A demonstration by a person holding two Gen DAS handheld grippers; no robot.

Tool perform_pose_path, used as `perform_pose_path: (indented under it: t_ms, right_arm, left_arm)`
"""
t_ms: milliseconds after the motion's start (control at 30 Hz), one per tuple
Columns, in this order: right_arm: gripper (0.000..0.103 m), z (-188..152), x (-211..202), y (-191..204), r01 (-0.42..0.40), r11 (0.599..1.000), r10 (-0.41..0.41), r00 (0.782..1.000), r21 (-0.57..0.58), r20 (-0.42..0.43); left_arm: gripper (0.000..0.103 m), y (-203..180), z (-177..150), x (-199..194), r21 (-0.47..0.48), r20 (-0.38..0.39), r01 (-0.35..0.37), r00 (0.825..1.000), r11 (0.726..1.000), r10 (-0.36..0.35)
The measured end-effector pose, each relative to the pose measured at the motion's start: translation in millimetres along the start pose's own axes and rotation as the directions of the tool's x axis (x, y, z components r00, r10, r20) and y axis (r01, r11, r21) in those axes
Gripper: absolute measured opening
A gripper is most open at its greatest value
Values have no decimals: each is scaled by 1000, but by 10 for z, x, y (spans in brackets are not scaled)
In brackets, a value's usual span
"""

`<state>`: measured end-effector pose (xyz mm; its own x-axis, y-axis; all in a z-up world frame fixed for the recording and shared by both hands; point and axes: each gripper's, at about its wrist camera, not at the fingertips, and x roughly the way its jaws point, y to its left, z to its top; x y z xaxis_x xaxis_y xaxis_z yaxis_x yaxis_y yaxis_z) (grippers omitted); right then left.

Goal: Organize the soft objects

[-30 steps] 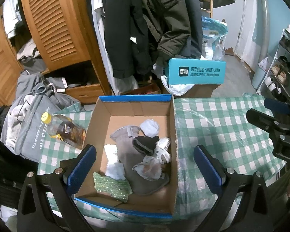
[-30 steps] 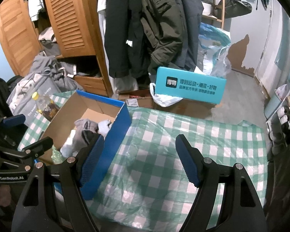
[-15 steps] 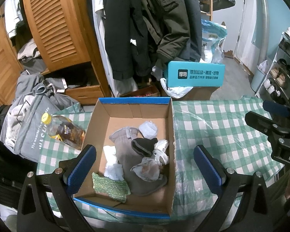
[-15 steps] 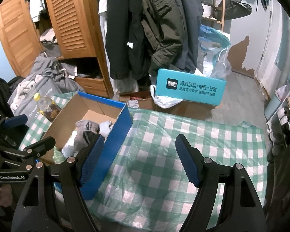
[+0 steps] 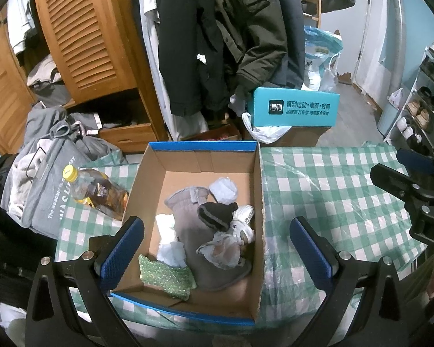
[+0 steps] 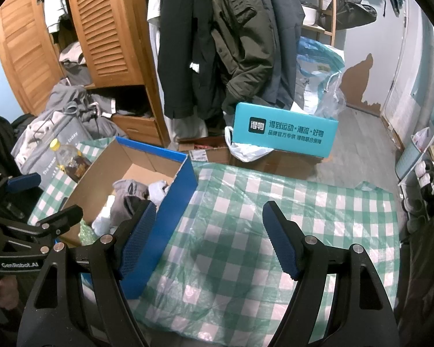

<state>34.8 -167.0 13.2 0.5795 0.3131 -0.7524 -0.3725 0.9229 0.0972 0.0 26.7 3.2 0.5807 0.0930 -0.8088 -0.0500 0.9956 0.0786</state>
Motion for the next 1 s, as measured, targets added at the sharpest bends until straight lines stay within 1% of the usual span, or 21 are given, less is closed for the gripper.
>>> perform_pose_path:
  t_ms: [300,400,500,633,833,1000]
  right_arm:
    - [76,-1,1,3,3,1000,-3,1000,2,0]
    - [76,-1,-1,4,2,1000,-2,1000,1,3]
    - [76,-2,5,2,2,1000,-2,1000,0,2]
    - [76,-2,4,4,3,1000,-3,1000,1,1]
    - [76,-5,4,1,3,1000,-3,1000,0,1]
    - [76,-6,0,1,4,1000,-4,1000,0,0]
  left_arm:
    - [102,-3,-13,3,-2,5,1,1000,1000,-1]
    - [102,-12,-12,0,1,4,-8,1000,1000,8]
    - [102,-30,-8,5,9,7,-37,999,999,37]
    - [102,-36,-17,5,11,-2,-22,1000,1000,22]
    - [102,-51,-27,-6,21,3,-32,999,999,31]
    - [102,-52,-34,-1,20,1,-25,1000,999,25]
